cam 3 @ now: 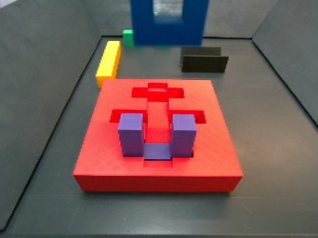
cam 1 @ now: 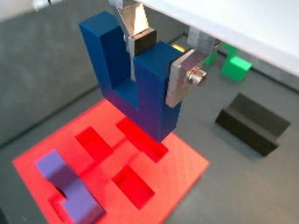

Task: Pick up the blue object. Move up. Place the blue object on the fixture. Regrasp the blue object. Move to above the board. Insert the blue object.
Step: Insert the blue object.

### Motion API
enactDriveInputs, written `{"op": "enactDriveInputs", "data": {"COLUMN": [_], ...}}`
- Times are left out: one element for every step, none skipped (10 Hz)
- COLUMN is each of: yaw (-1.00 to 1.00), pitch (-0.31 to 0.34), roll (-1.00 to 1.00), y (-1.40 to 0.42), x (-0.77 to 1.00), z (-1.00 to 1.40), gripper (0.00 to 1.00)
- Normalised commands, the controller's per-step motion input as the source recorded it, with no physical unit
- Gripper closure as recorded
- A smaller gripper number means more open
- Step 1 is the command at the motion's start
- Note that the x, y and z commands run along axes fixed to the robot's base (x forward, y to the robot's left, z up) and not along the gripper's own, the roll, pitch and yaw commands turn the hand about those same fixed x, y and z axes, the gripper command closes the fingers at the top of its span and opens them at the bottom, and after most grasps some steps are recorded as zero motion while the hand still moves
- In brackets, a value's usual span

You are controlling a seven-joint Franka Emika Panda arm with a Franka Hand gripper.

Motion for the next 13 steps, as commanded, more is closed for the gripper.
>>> {"op": "enactDriveInputs", "data": {"yaw": [0.20, 0.17, 0.07, 0.02, 0.00, 0.00, -0.05, -0.03, 0.00, 0.00, 0.04, 0.16, 0.22], "pitch": [-0.007, -0.010, -0.030, -0.011, -0.029, -0.049, -0.070, -0.086, -0.113, -0.083, -0.074, -0.060, -0.016], "roll": [-0.02, -0.01, 0.00, 0.00, 0.00, 0.00, -0.01, -0.09, -0.19, -0.21, -0.20, -0.08, 0.00], "y": [0.25, 0.23, 0.16, 0.19, 0.15, 0.13, 0.13, 0.11, 0.00, 0.00, 0.00, -0.11, -0.13], "x": [0.47, 0.54, 0.46, 0.42, 0.23, -0.13, -0.38, -0.43, -0.41, -0.37, -0.37, -0.14, 0.01], "z": [-0.72, -0.70, -0.68, -0.69, -0.81, -0.67, -0.43, -0.20, 0.00, 0.00, 0.00, -0.09, -0.25], "gripper": [1.00, 1.00, 1.00, 1.00, 1.00, 1.00, 1.00, 1.00, 1.00, 1.00, 1.00, 1.00, 1.00]}}
